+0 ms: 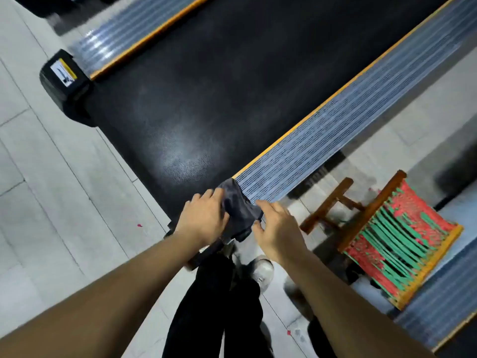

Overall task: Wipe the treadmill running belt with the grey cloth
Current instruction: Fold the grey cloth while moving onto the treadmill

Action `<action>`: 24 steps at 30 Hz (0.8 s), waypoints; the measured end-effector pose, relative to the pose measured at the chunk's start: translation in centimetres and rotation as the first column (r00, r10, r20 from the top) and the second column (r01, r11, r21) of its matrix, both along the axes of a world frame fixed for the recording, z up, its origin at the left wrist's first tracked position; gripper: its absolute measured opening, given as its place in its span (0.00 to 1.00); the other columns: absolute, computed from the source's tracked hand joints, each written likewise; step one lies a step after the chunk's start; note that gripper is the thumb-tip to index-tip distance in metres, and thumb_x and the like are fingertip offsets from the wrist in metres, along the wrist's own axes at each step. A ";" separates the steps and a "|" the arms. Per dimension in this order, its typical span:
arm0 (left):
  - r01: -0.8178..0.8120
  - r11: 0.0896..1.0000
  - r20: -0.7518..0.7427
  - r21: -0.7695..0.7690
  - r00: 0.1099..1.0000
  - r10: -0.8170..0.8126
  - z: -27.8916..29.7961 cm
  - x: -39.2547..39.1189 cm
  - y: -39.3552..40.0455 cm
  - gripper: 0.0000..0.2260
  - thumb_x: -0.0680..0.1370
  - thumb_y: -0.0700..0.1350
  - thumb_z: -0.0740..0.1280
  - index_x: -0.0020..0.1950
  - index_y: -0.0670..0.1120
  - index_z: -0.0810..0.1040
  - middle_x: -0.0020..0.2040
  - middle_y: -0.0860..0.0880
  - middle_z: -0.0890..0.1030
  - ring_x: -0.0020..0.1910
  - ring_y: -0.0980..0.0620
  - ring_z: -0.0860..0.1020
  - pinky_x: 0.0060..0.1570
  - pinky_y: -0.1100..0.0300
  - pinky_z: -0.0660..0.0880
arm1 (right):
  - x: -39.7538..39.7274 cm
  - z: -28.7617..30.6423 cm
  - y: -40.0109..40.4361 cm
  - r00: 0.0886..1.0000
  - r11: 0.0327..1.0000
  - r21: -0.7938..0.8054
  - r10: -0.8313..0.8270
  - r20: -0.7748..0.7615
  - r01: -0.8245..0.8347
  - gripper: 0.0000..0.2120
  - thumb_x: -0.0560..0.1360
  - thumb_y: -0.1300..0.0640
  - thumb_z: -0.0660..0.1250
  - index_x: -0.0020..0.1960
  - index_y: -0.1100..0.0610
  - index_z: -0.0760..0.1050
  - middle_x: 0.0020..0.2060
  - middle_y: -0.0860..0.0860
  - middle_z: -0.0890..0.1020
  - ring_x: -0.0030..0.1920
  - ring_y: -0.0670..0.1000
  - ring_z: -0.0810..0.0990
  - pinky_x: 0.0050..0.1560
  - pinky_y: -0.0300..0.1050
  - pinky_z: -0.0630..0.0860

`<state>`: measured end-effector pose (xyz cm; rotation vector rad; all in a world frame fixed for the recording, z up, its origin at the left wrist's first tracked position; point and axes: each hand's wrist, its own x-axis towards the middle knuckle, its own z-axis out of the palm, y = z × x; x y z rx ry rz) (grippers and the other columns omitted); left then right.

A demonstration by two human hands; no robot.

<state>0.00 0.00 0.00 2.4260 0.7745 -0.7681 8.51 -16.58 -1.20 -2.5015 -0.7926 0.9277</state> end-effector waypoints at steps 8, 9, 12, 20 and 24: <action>-0.158 0.982 -0.140 -0.105 0.980 0.143 -8.7 1.7 1.2 0.28 0.83 0.47 0.59 0.82 0.47 0.55 0.75 0.43 0.67 0.71 0.37 0.67 0.70 0.41 0.67 | 1.0 -7.4 1.1 0.984 0.992 -0.123 0.002 -0.180 -0.024 0.23 0.77 0.49 0.64 0.71 0.50 0.68 0.60 0.54 0.74 0.57 0.58 0.77 0.60 0.54 0.74; -0.193 0.974 -0.132 -0.120 0.975 0.177 -9.3 1.7 1.2 0.27 0.82 0.47 0.60 0.81 0.47 0.57 0.73 0.42 0.68 0.70 0.36 0.68 0.69 0.41 0.67 | 1.0 -7.7 1.1 0.981 0.991 -0.132 0.006 -0.195 -0.033 0.23 0.78 0.49 0.63 0.72 0.49 0.68 0.61 0.53 0.74 0.59 0.57 0.76 0.62 0.53 0.73; -0.365 0.907 -0.129 -0.210 0.930 0.344 -10.0 1.9 1.2 0.24 0.81 0.44 0.63 0.76 0.49 0.62 0.66 0.39 0.69 0.65 0.36 0.72 0.68 0.43 0.70 | 1.2 -8.0 0.7 0.977 0.990 -0.139 0.006 -0.211 -0.036 0.23 0.78 0.48 0.63 0.72 0.48 0.67 0.62 0.51 0.74 0.61 0.55 0.75 0.63 0.52 0.73; -0.636 0.751 -0.216 -0.178 0.770 0.601 -9.6 3.1 1.6 0.25 0.71 0.46 0.79 0.63 0.46 0.70 0.56 0.43 0.78 0.54 0.42 0.80 0.57 0.51 0.79 | 2.5 -6.8 0.1 0.972 0.991 -0.131 -0.022 -0.233 -0.009 0.23 0.79 0.48 0.62 0.73 0.47 0.65 0.65 0.51 0.72 0.62 0.56 0.75 0.64 0.51 0.73; -0.636 0.742 -0.271 -0.211 0.767 0.581 -7.6 3.8 0.9 0.15 0.68 0.47 0.79 0.51 0.43 0.83 0.47 0.44 0.85 0.43 0.46 0.82 0.49 0.55 0.82 | 3.2 -5.1 -0.5 0.972 0.994 -0.108 -0.052 -0.228 0.027 0.24 0.79 0.49 0.62 0.75 0.46 0.64 0.67 0.51 0.72 0.64 0.56 0.75 0.65 0.50 0.73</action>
